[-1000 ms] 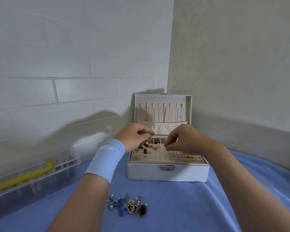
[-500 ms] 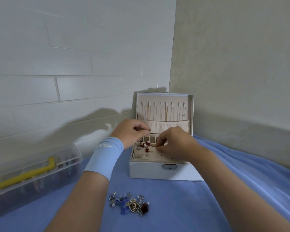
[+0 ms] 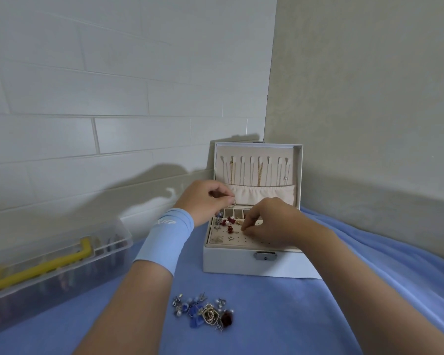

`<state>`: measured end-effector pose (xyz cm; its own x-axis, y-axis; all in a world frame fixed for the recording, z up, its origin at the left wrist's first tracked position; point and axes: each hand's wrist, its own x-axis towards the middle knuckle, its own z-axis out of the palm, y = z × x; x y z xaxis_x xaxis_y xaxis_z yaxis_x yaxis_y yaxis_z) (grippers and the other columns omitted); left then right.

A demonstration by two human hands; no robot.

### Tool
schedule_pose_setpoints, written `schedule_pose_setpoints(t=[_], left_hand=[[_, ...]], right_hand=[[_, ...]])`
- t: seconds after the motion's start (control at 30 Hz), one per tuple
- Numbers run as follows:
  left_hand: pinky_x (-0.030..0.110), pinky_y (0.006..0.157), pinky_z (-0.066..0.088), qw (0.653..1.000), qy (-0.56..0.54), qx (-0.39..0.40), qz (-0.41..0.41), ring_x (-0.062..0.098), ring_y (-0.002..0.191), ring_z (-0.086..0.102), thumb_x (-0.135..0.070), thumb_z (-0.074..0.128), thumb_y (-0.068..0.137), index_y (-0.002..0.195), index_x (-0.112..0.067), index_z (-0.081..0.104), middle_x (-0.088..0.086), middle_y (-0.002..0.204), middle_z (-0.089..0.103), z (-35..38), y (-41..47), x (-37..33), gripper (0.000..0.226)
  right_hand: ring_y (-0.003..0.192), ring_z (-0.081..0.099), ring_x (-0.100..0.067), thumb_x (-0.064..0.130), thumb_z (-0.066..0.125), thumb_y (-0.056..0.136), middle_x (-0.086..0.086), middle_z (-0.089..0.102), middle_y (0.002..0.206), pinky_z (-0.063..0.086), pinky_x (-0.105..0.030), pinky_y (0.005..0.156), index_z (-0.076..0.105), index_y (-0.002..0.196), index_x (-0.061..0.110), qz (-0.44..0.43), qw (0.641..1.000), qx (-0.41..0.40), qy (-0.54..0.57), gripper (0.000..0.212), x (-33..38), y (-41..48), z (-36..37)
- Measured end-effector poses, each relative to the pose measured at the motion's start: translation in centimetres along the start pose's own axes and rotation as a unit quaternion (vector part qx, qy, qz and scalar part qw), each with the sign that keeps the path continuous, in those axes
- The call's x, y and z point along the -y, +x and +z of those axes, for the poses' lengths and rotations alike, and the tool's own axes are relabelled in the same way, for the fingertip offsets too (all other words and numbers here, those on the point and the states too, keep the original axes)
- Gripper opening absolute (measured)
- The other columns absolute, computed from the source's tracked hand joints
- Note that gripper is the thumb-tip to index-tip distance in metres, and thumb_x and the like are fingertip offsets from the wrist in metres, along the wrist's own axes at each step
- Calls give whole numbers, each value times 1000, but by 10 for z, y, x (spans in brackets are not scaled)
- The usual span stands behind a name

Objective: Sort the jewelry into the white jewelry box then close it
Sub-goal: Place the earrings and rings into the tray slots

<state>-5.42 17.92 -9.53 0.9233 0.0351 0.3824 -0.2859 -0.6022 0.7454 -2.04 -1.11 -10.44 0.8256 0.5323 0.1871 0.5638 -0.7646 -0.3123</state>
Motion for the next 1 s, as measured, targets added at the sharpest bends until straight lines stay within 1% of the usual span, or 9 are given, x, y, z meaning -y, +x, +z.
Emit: schedule_pose_setpoints(t=[0.07, 0.13, 0.2, 0.43, 0.53, 0.73, 0.83, 0.9, 1.0], left_hand=[[7, 61, 47, 1000, -18, 11, 1, 8, 59, 60, -17, 70, 90, 89, -22, 74, -10, 76, 67, 1, -1, -1, 7], [7, 61, 47, 999, -34, 17, -2, 10, 61, 61, -17, 70, 90, 90, -22, 74, -9, 75, 67, 1, -2, -3, 7], [7, 55, 44, 998, -51, 20, -12, 10, 62, 62, -17, 70, 90, 91, -21, 74, -9, 73, 67, 1, -3, -5, 6], [11, 46, 40, 992, -116, 6, -42, 10, 57, 58, -19, 74, 88, 88, -18, 74, -10, 63, 67, 9, -3, -16, 2], [16, 47, 41, 990, -129, 6, -57, 11, 57, 57, -21, 71, 89, 87, -22, 75, -1, 72, 72, 10, -2, -18, 4], [22, 48, 41, 979, -188, 40, -70, 18, 66, 59, -24, 63, 94, 97, -19, 76, 1, 84, 76, 20, -2, -25, 13], [21, 50, 43, 990, -137, 17, -21, 12, 62, 61, -21, 67, 92, 96, -19, 76, -3, 78, 74, 26, -2, -26, 10], [19, 51, 45, 993, -118, -4, 0, 10, 58, 59, -20, 66, 93, 95, -19, 76, -10, 70, 72, 33, 0, -27, 11], [19, 56, 47, 996, -90, -15, 19, 4, 56, 57, -23, 63, 95, 94, -21, 76, -12, 76, 75, 44, 8, -30, 13]], right_hand=[[86, 65, 1, 22, 73, 90, 16, 72, 94, 54, -23, 81, 80, 94, 29, 0, 999, -2, 49, 11, -2, 2, -1], [60, 62, 6, 15, 74, 90, 13, 72, 86, 50, -16, 64, 78, 89, 27, 3, 993, -22, 113, 13, -3, 2, -3], [45, 55, 2, 14, 75, 89, 9, 73, 84, 50, -20, 55, 75, 85, 26, 3, 983, -59, 172, 13, -3, 2, -7], [54, 61, -19, 1, 83, 77, 5, 74, 88, 54, -31, 57, 72, 96, 20, -60, 946, -128, 292, 29, 3, -6, -17], [52, 62, -17, 5, 83, 80, 8, 75, 84, 53, -26, 54, 76, 87, 19, -67, 940, -160, 294, 17, 2, -7, -21], [38, 49, -1, 17, 88, 77, 14, 62, 46, 34, -8, 43, 76, 72, 14, -22, 943, -173, 283, 13, -5, -12, -36], [40, 51, -1, 17, 87, 78, 15, 63, 49, 36, -9, 43, 76, 74, 11, -18, 949, -147, 279, 13, -10, -13, -41], [43, 52, -6, 17, 86, 80, 9, 69, 60, 40, -14, 45, 77, 81, 14, -19, 951, -127, 282, 9, -14, -14, -44], [46, 53, -15, 14, 83, 82, -2, 74, 74, 42, -19, 46, 77, 90, 16, -13, 945, -133, 300, 11, -25, -11, -47]])
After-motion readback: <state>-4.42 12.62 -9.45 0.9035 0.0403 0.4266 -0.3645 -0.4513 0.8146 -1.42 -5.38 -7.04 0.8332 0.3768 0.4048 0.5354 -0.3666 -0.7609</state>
